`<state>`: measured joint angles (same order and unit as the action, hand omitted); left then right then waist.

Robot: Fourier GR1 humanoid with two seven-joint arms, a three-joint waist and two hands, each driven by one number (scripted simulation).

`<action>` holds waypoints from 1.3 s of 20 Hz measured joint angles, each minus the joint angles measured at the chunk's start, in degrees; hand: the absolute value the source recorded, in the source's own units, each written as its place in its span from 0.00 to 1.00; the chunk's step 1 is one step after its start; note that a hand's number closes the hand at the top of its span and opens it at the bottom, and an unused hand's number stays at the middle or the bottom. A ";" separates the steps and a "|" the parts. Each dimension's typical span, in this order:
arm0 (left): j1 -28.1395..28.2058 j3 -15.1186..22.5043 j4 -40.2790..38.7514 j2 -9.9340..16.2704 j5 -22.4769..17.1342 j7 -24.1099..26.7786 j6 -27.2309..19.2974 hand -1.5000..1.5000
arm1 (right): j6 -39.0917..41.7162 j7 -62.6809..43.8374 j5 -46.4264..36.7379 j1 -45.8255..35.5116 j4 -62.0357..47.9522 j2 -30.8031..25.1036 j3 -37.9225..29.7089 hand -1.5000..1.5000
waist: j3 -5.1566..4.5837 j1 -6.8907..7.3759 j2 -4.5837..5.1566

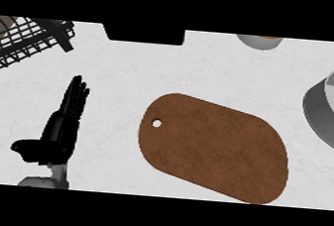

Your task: Pick the cupcake from the cutting board and place it in the pot

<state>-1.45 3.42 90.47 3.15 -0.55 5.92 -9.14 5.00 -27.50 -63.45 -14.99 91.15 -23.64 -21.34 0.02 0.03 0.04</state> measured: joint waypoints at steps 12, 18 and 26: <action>1.07 -0.04 0.81 -0.17 -0.09 0.11 0.65 0.50 | 0.37 4.13 6.33 0.60 -19.94 -3.39 -7.93 0.00 | -0.81 0.21 -0.53; 1.19 -0.36 -0.51 -0.46 -0.01 1.52 0.62 0.50 | -5.02 12.71 14.67 0.54 -21.02 -0.89 -12.86 0.00 | -0.78 -0.31 -0.53; 1.42 -0.43 0.40 -0.45 0.19 0.47 0.24 0.50 | -11.18 23.09 32.63 -2.84 -20.38 2.03 -24.60 0.00 | -0.05 -0.45 -0.26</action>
<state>-0.03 2.99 90.87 2.70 -0.37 6.39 -8.89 -6.18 -4.41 -30.82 -17.83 70.77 -21.61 -45.95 -0.02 -0.42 -0.22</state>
